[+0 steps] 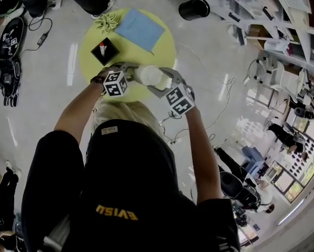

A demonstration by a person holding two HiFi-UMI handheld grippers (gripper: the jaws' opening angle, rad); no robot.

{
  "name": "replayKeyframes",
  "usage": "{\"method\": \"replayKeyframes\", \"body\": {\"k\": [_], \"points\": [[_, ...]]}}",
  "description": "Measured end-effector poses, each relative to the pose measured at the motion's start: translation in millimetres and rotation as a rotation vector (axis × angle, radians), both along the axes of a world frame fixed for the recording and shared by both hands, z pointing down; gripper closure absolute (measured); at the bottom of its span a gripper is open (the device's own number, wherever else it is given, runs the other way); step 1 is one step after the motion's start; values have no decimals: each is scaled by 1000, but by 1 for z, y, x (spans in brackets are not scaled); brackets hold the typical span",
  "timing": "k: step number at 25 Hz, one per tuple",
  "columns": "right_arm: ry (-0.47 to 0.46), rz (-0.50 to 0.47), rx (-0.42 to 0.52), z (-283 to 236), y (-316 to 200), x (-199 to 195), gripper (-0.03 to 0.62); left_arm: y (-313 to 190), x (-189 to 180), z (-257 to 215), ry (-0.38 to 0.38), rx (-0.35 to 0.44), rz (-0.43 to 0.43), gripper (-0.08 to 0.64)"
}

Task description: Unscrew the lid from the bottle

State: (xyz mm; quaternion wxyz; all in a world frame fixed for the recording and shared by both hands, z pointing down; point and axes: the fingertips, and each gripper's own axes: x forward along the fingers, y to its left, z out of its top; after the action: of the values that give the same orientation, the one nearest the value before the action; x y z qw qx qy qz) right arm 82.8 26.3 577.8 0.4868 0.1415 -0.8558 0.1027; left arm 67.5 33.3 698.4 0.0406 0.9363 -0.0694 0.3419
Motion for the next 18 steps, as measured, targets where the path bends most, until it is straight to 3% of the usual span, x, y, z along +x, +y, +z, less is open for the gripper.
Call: {"method": "replayKeyframes", "body": {"k": [5, 9, 12, 15, 18], "points": [[-22, 40, 41, 0, -1, -4, 236, 1, 1, 4, 3, -26, -16, 317], [-37, 155, 50, 1, -4, -4, 214, 4, 2, 0, -3, -20, -8, 264], [-95, 326, 40, -3, -5, -3, 178, 7, 6, -7, 21, 3, -14, 235], [-162, 602, 31, -11, -13, 2, 173, 4, 10, -15, 51, 43, -25, 221], [-159, 784, -6, -10, -13, 2, 173, -1, 15, -23, 83, 79, -59, 208]]}}
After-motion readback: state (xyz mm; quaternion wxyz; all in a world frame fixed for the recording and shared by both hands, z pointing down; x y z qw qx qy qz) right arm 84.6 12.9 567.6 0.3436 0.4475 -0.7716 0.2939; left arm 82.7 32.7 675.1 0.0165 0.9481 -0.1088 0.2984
